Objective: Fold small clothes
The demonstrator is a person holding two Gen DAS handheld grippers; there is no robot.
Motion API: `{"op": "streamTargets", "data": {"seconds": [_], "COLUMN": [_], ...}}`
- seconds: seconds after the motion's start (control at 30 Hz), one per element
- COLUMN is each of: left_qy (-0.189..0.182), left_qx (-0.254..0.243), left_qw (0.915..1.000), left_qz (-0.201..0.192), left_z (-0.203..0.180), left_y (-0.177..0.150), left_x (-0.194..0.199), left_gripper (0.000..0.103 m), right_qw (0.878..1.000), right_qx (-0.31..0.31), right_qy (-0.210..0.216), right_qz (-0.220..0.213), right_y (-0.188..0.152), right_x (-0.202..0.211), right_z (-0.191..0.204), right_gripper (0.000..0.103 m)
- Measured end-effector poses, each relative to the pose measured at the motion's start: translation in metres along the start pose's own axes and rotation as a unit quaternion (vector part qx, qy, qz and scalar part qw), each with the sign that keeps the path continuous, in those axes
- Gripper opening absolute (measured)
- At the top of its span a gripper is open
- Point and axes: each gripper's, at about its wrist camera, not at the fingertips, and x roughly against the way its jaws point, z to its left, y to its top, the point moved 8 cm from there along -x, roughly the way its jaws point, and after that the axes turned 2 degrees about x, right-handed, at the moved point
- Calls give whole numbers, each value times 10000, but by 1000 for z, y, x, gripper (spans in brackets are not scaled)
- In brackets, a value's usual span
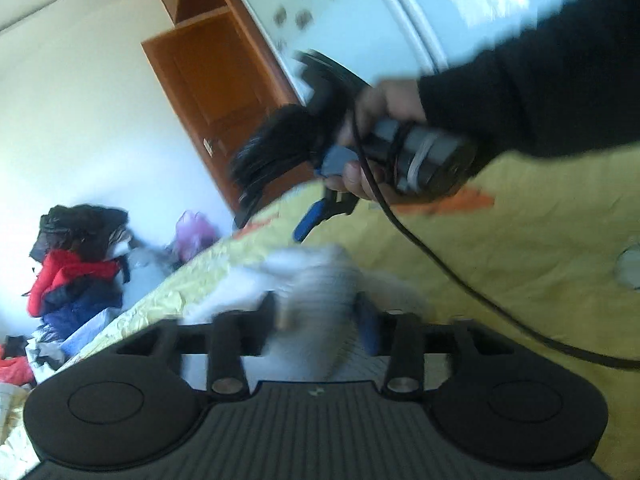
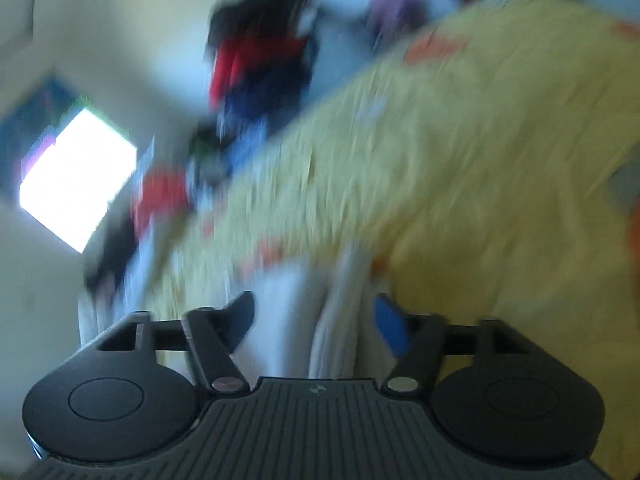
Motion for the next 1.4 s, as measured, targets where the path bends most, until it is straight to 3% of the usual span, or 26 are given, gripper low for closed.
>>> {"op": "streamTargets", "data": {"seconds": [0.07, 0.13, 0.2, 0.3, 0.4, 0.43, 0.47, 0.5, 0.57, 0.6, 0.67, 0.73, 0.83, 0.87, 0.9, 0.97, 1.03, 1.23, 1.4], "left_qy": [249, 497, 674, 983, 1098, 1088, 1072, 1069, 1128, 1100, 969, 963, 1081, 1117, 1123, 1115, 1109, 1204, 1181], "left_qx": [95, 85, -74, -354, -259, -220, -188, -163, -272, -296, -214, -281, -664, -734, -686, -583, -602, -835, -1080], "left_qw": [9991, 9982, 9976, 9920, 9901, 9901, 9904, 9903, 9893, 9903, 9922, 9926, 9900, 9890, 9891, 9897, 9898, 9875, 9859], "left_qz": [-333, -331, 128, 707, 838, 857, 855, 868, 886, 800, 754, 689, 618, 637, 653, 684, 668, 578, 493], "left_z": [24, 40, 54, 51, 59, 58, 59, 59, 57, 55, 54, 57, 45, 46, 48, 59, 65, 64, 40], "left_y": [-6, -21, -43, -73, -84, -82, -82, -84, -81, -75, -69, -77, -81, -82, -81, -80, -79, -79, -75], "left_x": [27, 47, 47, 46, 37, 33, 26, 18, 16, 17, 18, 12, 7, 4, 6, 5, 12, 20, 23], "left_gripper": [90, 90, 90, 90, 90, 90, 89, 79, 51, 41, 37, 36, 36, 36, 36, 38, 40, 44, 44], "right_qw": [9997, 9993, 9973, 9916, 9869, 9853, 9831, 9805, 9786, 9790, 9758, 9786, 9750, 9744, 9769, 9840, 9909, 9929, 9822], "right_qx": [-45, 195, 588, 1014, 1025, 1074, 1206, 1380, 1540, 1576, 1937, 1829, 1615, 1667, 1649, 1307, 999, 1023, 1348], "right_qy": [151, 317, 321, -8, -468, -514, -562, -613, -603, -542, -547, -578, -942, -951, -940, -840, -607, -201, -546], "right_qz": [-210, -40, 309, 804, 1154, 1227, 1255, 1258, 1222, 1174, 849, 740, 1199, 1171, 979, 871, 666, 574, 1189], "right_y": [8, 6, 1, -11, -20, -23, -28, -33, -33, -25, -7, 10, -3, -10, -13, -15, -18, -45, -91], "right_x": [9, 6, -6, -37, -68, -74, -82, -82, -79, -76, -48, -37, -55, -58, -55, -46, -26, 39, 49], "right_z": [9, 29, 47, 53, 37, 35, 35, 34, 36, 40, 48, 35, 2, 1, 3, 7, 16, 34, 33], "right_gripper": [70, 70, 71, 71, 71, 67, 47, 41, 16, 16, 15, 15, 15, 27, 31, 57, 65, 64, 63]}}
